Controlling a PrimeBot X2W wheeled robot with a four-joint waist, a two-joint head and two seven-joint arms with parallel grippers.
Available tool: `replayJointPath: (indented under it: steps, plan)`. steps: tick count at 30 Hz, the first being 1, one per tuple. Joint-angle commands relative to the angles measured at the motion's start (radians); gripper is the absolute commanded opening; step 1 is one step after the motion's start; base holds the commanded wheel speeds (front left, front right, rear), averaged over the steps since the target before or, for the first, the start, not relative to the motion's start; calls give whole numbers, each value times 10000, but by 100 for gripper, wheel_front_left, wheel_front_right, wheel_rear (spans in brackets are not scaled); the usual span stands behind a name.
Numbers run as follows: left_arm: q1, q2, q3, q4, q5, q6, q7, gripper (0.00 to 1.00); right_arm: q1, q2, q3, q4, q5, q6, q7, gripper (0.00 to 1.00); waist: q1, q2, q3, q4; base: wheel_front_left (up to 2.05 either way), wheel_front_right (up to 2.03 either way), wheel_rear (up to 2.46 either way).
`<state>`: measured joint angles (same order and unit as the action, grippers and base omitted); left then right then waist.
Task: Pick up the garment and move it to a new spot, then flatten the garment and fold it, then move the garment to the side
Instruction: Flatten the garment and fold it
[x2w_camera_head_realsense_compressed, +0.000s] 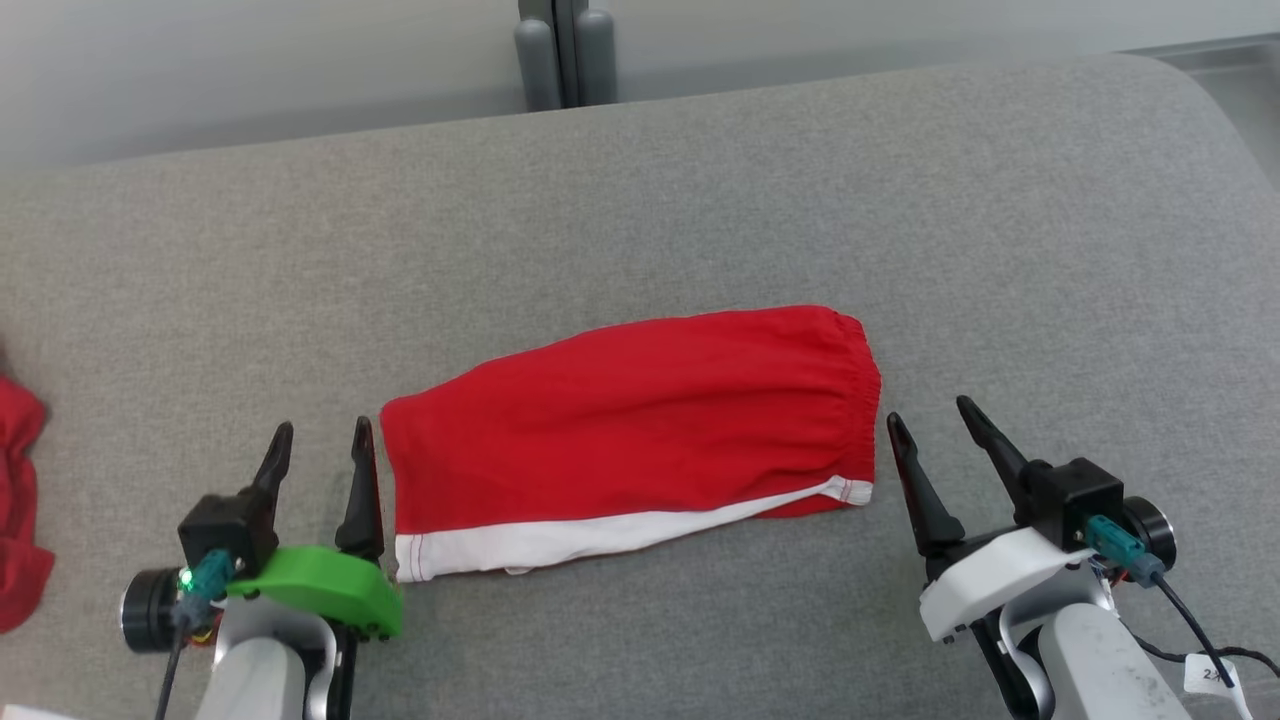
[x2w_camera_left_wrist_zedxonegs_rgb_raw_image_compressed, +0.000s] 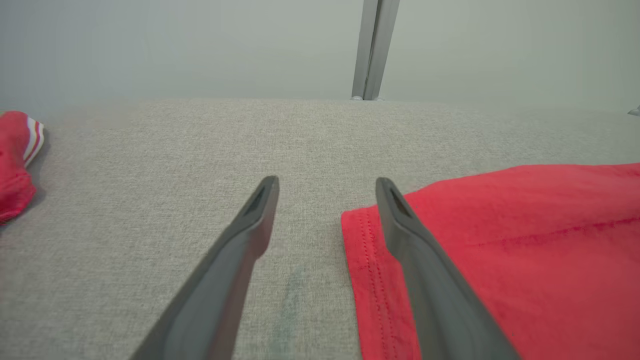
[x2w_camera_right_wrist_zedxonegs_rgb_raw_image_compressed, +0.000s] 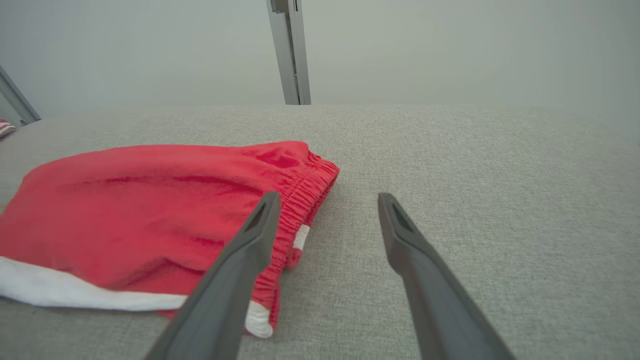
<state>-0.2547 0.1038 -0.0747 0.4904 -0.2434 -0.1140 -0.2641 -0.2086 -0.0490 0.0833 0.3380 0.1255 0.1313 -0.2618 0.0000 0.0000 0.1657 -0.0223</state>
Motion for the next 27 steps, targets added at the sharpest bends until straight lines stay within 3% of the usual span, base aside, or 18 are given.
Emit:
replayJointPath:
  steps: [1, 12, 27]
  plan:
    - [401, -85, 138, -220, 208, -10, -6, 100, 210, -30, 42, -68, 71, -10, -46, 100, 0, 0, -248, 4, 0, 0, 0]
    - [2508, -466, 353, -1071, 782, -154, -6, 100, 1071, -28, 299, 62, 172, -10, -46, 100, 0, 0, -1015, 130, 0, 0, 0]
    - [2037, -521, -242, -986, 462, -179, -5, 100, 527, -33, 699, 1130, -377, -10, -46, 100, 0, 0, -384, 291, 0, 0, 0]
